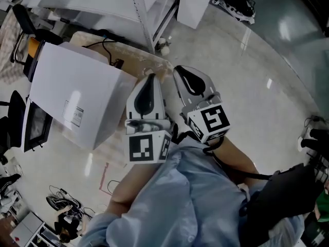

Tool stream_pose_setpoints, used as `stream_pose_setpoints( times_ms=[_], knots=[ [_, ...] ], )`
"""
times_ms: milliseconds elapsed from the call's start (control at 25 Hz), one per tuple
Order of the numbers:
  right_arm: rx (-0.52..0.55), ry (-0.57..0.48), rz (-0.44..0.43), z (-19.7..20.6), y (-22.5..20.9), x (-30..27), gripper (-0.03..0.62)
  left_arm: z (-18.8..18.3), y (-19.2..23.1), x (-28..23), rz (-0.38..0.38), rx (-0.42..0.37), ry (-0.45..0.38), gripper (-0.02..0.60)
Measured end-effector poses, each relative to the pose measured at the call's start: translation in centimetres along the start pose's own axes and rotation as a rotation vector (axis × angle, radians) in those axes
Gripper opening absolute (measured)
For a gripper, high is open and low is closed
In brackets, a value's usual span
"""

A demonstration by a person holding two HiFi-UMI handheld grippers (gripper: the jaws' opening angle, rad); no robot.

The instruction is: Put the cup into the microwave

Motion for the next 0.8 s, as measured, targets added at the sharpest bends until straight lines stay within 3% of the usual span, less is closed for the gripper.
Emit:
stream_pose_setpoints(
  times_ms=[200, 440, 800],
  knots=[
    [0.022, -0.003, -0.039, -1.6, -0.3, -1.3, 0.011, -1.5, 0.0, -0.7, -0.023, -0.009, -0.029, 0.008],
    [0.038, 0.018, -0.145, -1.3, -0.5, -2.8, 0.011, -1.2, 0.3, -0.8, -0.115, -0.001, -0.046, 0.008],
    [0.12, 0.095, -0.44, 0.7, -1.6, -4.1, 0.014, 1.2, -1.0, -0.6, -0.384, 0.053, -0.091, 0.008]
  ],
)
Point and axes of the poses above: the fingertips, and each gripper's own axes: x backward along the fingers, y to its left, z out of its underside, the point moved 5 cm from there along x, backward along the fingers, and after that the axes turned 3 degrees about y, right-handed, at the moved point
